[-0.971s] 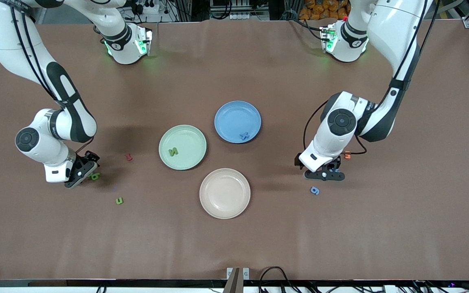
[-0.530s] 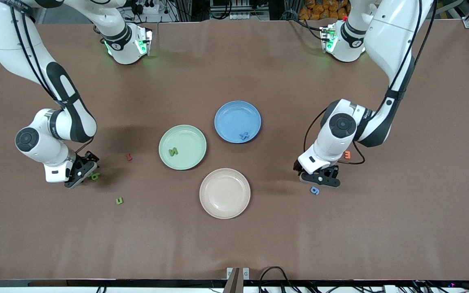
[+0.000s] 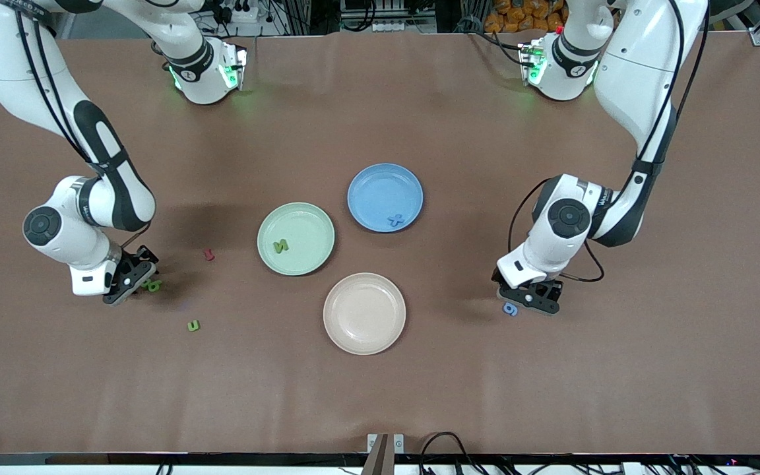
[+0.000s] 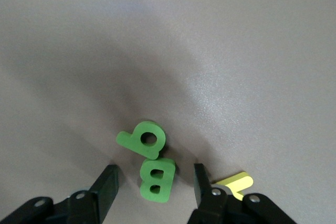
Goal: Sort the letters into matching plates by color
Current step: 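Reach the right gripper to green B while the left gripper reaches blue 6, then grasp green B with the right gripper while the left gripper descends to 6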
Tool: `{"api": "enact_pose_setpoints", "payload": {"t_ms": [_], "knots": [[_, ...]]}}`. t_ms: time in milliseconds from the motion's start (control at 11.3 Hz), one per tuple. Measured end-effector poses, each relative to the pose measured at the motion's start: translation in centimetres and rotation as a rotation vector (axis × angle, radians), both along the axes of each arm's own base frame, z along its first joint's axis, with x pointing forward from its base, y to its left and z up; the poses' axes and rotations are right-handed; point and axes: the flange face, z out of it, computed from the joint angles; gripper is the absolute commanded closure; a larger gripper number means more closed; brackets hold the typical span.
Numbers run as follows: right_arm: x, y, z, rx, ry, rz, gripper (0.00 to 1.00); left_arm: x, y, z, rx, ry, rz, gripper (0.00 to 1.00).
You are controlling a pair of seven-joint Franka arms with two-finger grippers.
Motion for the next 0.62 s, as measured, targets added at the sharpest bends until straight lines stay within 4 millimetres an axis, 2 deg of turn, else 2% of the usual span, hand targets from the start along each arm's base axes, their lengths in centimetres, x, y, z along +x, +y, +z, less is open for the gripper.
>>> {"api": "enact_pose_setpoints", "payload": {"t_ms": [177, 618], "knots": [[0.0, 0.0, 0.1, 0.000, -0.001, 0.001, 0.47, 0.3, 0.6, -0.2, -0.010, 0.006, 0.013, 0.04], [0.1, 0.0, 0.2, 0.000, -0.005, 0.001, 0.66, 0.9, 2.3, -2.0, -0.174, 0.078, 0.016, 0.07]]}}
